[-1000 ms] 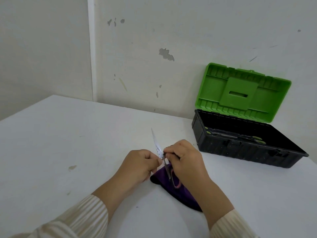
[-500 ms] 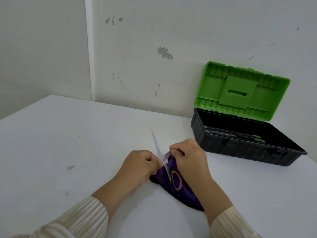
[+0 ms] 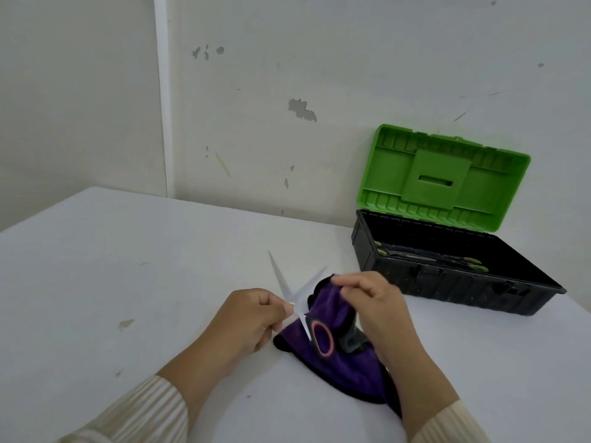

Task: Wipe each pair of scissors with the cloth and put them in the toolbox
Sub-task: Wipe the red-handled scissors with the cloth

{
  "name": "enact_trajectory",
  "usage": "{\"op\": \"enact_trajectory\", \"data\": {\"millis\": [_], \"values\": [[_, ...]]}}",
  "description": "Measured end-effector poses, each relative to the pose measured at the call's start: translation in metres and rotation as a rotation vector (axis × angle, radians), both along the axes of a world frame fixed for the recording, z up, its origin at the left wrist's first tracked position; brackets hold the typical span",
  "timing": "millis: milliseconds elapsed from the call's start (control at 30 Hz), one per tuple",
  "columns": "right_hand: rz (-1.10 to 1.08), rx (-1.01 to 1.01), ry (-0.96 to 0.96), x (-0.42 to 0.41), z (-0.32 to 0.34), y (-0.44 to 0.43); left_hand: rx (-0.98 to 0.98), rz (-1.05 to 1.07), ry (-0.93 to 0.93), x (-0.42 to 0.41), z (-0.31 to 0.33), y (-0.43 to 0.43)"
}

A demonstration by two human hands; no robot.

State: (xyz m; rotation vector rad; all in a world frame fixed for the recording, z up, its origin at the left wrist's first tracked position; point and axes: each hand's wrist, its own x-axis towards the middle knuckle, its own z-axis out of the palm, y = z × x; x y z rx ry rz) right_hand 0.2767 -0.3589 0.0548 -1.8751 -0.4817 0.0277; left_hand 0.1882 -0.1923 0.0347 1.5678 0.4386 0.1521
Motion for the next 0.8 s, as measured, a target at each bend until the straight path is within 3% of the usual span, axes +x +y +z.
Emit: {"op": "enact_trajectory", "data": {"millis": [100,167,333,400,667,800], "values": [[0.265,-0.373,-0.015,-0.015,0.007,0.007,-0.054,0.050,-0.023,-0.001,0.001,0.006],[0.315,-0.491,-0.093,-0.017,0.005,0.011,-0.131,0.064,-0.032,-0.002,0.003,0.008],[0.145,-0.274,0.119,-0.011,0.004,0.010,-0.685,0.035,-0.081,-0.001,0.004,0.014],[0.120,-0.262,0.130,-0.011,0.004,0.011,-0.810,0.031,-0.128,0.000,0.002,0.013],[0.197,-0.374,-0.115,-0.016,-0.005,0.020,-0.527,-0.007,-0.128,0.005,-0.007,-0.010],[0.128,-0.232,0.041,-0.004,0.002,0.005,-0.490,0.087,-0.126,0.005,-0.003,-0.002]]}}
